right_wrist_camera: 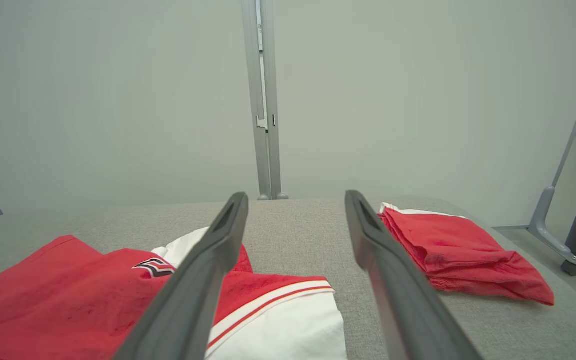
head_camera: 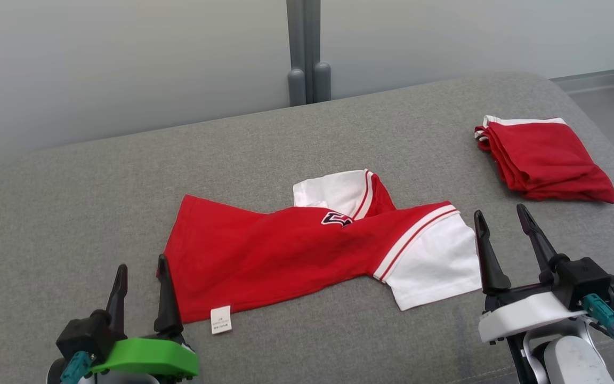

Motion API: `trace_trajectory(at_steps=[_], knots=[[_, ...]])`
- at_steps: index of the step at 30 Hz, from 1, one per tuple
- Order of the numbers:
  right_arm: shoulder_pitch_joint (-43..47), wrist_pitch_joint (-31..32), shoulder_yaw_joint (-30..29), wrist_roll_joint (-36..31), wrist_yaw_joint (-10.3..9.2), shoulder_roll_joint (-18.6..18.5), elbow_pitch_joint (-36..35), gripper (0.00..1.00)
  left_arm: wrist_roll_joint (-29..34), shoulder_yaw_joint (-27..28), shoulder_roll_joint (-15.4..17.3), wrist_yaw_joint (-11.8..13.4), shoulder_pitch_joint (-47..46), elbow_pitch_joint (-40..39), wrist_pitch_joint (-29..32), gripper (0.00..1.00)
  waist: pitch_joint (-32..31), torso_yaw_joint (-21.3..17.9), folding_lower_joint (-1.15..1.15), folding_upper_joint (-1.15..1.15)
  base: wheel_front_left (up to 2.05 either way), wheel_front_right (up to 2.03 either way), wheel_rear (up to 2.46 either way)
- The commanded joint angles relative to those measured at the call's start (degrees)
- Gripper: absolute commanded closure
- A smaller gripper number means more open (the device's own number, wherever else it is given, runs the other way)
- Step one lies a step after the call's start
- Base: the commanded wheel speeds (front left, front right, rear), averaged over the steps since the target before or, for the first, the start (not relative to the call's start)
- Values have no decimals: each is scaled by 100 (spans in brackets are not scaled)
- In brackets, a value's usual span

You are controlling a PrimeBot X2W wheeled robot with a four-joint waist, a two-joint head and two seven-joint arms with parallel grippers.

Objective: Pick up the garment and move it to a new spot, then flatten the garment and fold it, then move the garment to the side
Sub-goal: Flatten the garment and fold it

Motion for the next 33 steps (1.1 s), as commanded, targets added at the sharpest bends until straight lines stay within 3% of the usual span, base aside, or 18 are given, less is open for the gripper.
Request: trace_trajectory(at_steps=[1, 8, 33], knots=[[75, 1, 31, -2, -6, -18, -33, 0, 27, -8, 15, 37, 135, -42, -1, 0, -14, 9, 0, 0, 0, 0, 0], [147, 7, 129, 70, -6, -17, 3, 0, 130, 21, 15, 130, 427, -181, -2, 0, -53, 81, 0, 0, 0, 0, 0], [72, 5, 215, 128, -6, -18, 234, 0, 207, 56, 15, 75, 507, -195, -2, 0, -100, 137, 0, 0, 0, 0, 0]])
